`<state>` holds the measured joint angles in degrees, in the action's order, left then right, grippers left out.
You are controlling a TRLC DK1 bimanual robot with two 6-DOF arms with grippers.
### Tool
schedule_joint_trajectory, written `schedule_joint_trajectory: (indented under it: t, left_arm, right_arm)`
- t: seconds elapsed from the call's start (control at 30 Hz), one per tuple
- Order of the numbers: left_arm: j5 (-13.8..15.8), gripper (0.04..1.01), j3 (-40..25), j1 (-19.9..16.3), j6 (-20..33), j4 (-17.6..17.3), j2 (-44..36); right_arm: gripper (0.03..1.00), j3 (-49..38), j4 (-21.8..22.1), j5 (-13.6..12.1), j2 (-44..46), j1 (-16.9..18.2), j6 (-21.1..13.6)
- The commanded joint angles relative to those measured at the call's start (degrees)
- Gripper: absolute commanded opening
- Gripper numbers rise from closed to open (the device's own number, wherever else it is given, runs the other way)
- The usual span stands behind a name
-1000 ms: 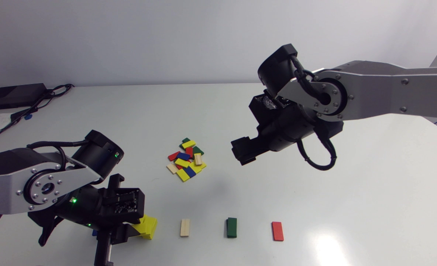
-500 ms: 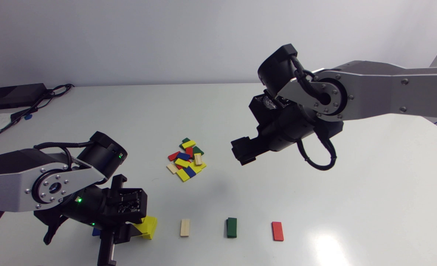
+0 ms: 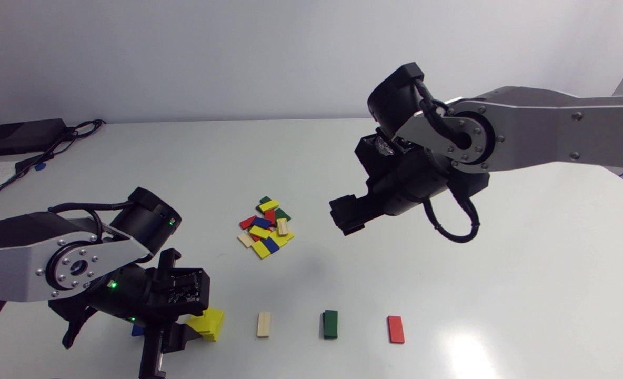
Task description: Take domino bricks one by one from the mixed stack on the table and place each onto the existing stack of the same color.
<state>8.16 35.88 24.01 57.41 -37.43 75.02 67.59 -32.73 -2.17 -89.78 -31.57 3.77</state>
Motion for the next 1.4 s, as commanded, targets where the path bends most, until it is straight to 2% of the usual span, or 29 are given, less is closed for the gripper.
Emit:
schedule_joint_trajectory:
  t: [0.0,0.1,0.3,0.93,1.37]
  left_arm:
    - [-0.3,0.525,0.5,-0.5,1.4,0.0,0.3]
    - [-0.3,0.600,0.8,-0.6,1.2,-0.1,-0.1]
    - [-0.3,0.656,0.3,-0.6,1.4,-0.1,-0.2]
    - [-0.2,0.652,-0.5,-0.3,1.5,0.1,1.7]
    - [-0.2,0.644,-0.9,0.3,1.5,1.4,2.8]
  right_arm:
    - [0.944,-1.9,0.4,-0.3,-0.5,-0.2,0.2]
    - [0.943,-1.9,0.4,-0.3,-0.4,-0.2,0.2]
    - [0.944,-2.2,0.4,-0.3,-0.3,-0.2,0.2]
    - [0.944,-2.3,0.5,-0.3,-0.3,-0.2,0.2]
    - [0.944,-2.2,0.4,-0.3,-0.2,0.0,0.2]
